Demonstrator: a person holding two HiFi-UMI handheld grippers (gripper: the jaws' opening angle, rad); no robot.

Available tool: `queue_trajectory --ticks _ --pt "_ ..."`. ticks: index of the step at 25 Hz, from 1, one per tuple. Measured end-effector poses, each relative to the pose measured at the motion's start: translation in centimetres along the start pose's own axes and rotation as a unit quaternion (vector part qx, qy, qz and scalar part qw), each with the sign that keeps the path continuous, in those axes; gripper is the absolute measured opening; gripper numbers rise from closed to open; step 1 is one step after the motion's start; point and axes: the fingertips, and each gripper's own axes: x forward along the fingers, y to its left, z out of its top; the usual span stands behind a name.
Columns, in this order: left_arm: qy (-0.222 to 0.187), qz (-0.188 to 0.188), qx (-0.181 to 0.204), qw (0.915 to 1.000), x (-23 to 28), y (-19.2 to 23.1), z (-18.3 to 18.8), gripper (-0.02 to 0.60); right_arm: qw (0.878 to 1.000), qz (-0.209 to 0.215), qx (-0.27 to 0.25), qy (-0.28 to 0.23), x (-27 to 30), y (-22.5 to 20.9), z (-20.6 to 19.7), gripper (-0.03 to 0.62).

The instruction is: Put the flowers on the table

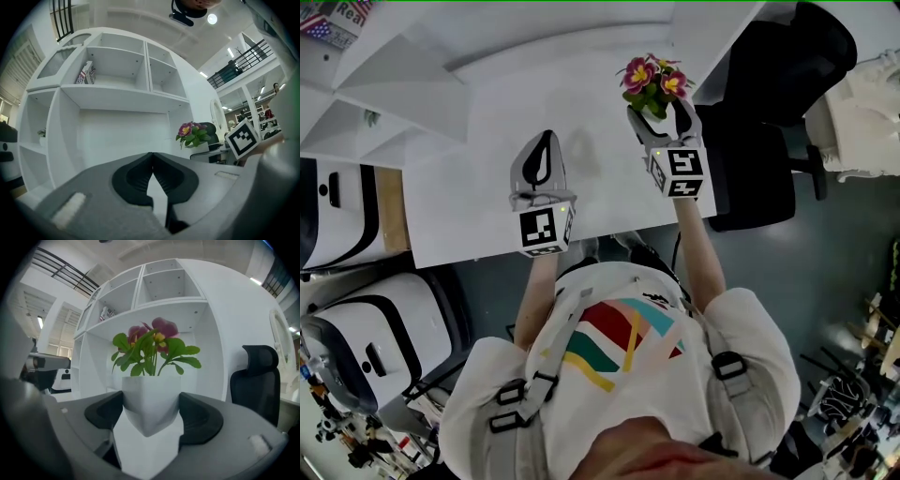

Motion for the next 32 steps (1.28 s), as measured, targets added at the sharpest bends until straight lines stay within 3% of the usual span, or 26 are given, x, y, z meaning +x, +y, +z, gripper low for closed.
queue_trajectory --ticks 7,16,22,32 --pt "0.024 0.016 0.001 0.9996 0.5 1.3 -1.6 0.005 0.999 -0.023 0.032 0.038 6.2 -4.5 -3.9 0.374" --pt "0.062 0.062 -0.005 0.9962 0.1 4.5 -4.3 0.005 0.994 -0.045 0.043 0.088 13.7 -8.2 -8.8 0.373" --pt "0.087 0.072 -0.005 0.9936 -0.4 4.7 -6.4 0.005 0.990 -0.065 0.050 0.118 17.3 -11.0 -11.3 0.373" --pt "0.137 0.113 -0.005 0.9841 -3.2 6.0 -9.8 0.005 0.985 -0.071 0.049 0.152 22.0 -13.2 -14.1 0.373"
